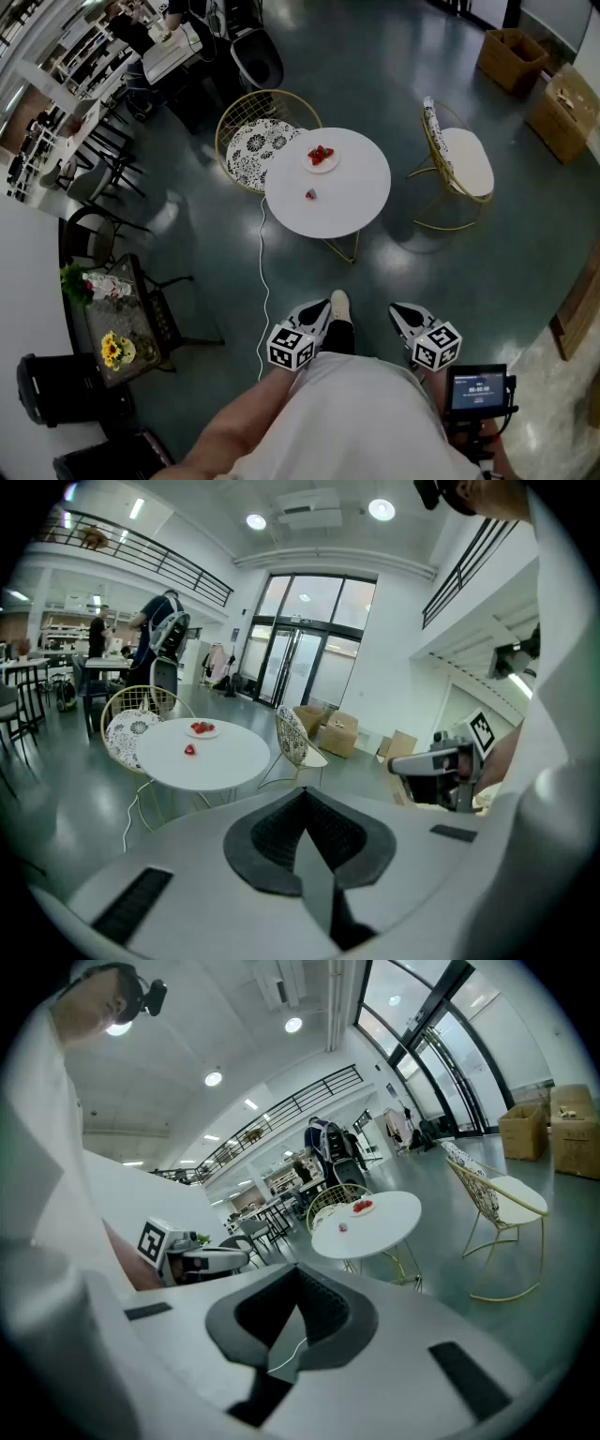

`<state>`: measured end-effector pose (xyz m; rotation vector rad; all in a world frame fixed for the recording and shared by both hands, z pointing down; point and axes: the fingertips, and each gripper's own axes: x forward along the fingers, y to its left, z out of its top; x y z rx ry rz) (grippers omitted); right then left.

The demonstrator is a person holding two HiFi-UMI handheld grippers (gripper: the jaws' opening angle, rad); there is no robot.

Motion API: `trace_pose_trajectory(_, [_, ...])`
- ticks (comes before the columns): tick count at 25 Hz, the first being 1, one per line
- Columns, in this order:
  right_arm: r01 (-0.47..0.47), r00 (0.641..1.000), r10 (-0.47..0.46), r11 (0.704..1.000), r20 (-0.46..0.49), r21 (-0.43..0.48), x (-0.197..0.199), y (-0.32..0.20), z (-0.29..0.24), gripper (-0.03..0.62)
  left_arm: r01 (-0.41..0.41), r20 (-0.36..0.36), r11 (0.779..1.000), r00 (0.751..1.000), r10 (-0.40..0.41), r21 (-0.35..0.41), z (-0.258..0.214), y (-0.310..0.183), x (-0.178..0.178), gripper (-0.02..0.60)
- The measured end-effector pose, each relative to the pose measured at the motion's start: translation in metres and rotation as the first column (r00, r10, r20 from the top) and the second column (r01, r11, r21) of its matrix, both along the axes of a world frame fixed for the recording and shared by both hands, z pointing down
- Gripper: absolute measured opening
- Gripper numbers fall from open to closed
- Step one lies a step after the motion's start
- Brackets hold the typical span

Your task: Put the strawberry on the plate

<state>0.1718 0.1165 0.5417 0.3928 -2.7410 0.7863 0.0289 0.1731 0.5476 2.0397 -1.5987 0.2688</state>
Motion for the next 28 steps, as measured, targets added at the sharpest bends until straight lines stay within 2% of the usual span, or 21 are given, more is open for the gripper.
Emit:
trace_pose_trajectory(5, [0.029,1.000,-0.029,0.999,-0.009,-0.014,0.045,0.078,0.001,0.005,0.035,-0.041,0.999,0.999,-0.034,0.015,-0.009,0.077,0.056,0.006])
trace_pose_trajectory(9, [0.018,0.999,-0.017,0.999,0.037,-0.028,0.064,0.108,-0.009,0.005,0.047,-0.036,0.999,0.998,-0.047,0.014,-0.008,0.113,0.079,0.006])
trace_pose_trajectory(16, [0.019,0.998,-0.019,1.000,0.052,-0.001,0.075,0.143,-0.020,0.005,0.077,-0.007,0.997,0.997,-0.077,0.010,-0.018,0.160,0.089,0.006])
trace_pose_trajectory(23, [0.041,0.997,-0.042,0.999,0.064,0.018,0.067,0.174,-0.025,0.005,0.111,0.001,0.994,0.994,-0.111,0.022,-0.022,0.196,0.084,0.006])
trace_pose_trajectory(28, [0.048,0.997,-0.051,0.998,0.056,0.038,0.059,0.177,-0.029,0.005,0.127,-0.005,0.991,0.992,-0.127,0.040,-0.026,0.208,0.077,0.006])
